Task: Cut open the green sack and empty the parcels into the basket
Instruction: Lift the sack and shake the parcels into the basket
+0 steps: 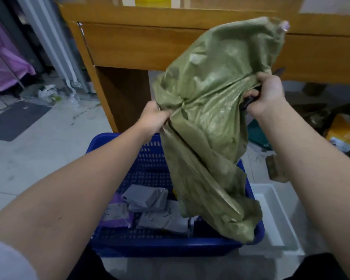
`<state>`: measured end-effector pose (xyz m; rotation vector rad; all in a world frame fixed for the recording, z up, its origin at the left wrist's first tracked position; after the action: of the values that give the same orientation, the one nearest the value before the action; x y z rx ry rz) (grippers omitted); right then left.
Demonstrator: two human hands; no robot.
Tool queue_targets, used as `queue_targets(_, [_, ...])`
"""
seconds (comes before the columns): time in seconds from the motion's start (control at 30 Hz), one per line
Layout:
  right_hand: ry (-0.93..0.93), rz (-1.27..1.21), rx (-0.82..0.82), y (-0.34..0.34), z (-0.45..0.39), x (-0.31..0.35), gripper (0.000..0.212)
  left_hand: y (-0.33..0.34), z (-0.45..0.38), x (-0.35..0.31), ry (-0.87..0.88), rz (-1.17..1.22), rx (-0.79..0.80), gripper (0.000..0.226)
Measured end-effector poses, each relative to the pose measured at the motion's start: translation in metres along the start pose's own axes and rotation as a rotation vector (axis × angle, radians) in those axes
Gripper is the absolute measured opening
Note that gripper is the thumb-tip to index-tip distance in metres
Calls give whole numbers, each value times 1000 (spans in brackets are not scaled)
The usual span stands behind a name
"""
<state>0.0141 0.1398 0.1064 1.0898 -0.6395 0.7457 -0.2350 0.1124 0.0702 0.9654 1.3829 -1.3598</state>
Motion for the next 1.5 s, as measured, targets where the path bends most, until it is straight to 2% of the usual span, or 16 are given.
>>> queue_targets(0.1, [-21, 129, -41, -17, 0, 0, 24, -1, -4, -4, 40, -196, 14, 27])
queue_targets(0.17, [-38, -84, -68, -28, -4, 4, 26, -12, -5, 1, 39, -229, -18, 25])
queue_targets(0.4, [-49, 192, -25, -24, -1, 9, 15, -59, 0, 39, -36, -346, -151, 24])
queue_targets(0.47, [-21, 310, -18, -19, 2, -1, 12, -46, 4, 33, -67, -252, -88, 41])
queue_targets(0.57, [-7, 113, 11, -10, 5, -14, 10, -21, 7, 28, -168, -209, 24, 64])
queue_targets(0.73, [86, 144, 6, -15, 9, -45, 18, -1, 9, 39, -301, 74, 150, 85])
queue_targets(0.83, [136, 131, 24, -12, 12, -58, 20, 28, 21, 41, -316, -159, 412, 104])
queue_targets(0.9, [129, 102, 80, -1, 15, -53, 23, 36, 20, 40, -254, -310, 380, 94])
queue_targets(0.97, [118, -88, 146, 9, 13, -44, 27, 38, 11, 25, -139, -307, 255, 57])
queue_targets(1.03, [113, -54, 122, 6, 7, -45, 27, 27, 6, 1, -63, -160, 46, 26])
queue_targets(1.1, [78, 187, 26, -7, 7, -43, 22, 4, 0, -22, 16, 91, -186, 22])
queue_targets(1.23, [-62, -51, 18, -5, 10, -4, 13, 13, -5, -55, 128, 107, -97, 22])
queue_targets(1.27, [-89, 49, 16, -7, 8, 2, 14, 7, -4, -63, 165, 139, -170, 20])
queue_targets(1.37, [-50, 727, 77, -11, 9, -23, 92, 6, 4, -76, 226, 132, -198, 20])
queue_targets(1.4, [-4, 968, 128, -8, 11, -45, 98, 6, 5, -72, 236, 70, -176, 20])
queue_targets(1.5, [29, 1281, 157, -7, 20, -74, 47, 5, 10, -57, 240, 97, -182, 18])
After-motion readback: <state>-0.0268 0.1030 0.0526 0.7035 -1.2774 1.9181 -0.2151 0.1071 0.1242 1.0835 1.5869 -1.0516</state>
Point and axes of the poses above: each hand's wrist, its own z-axis away from the middle knuckle, its own y-axis out of the palm, x = y × z, the point moved 9 cm from there along -z, towards the middle knuckle, and after that the axes turned 1 degree about z, right-handed, at the moved point
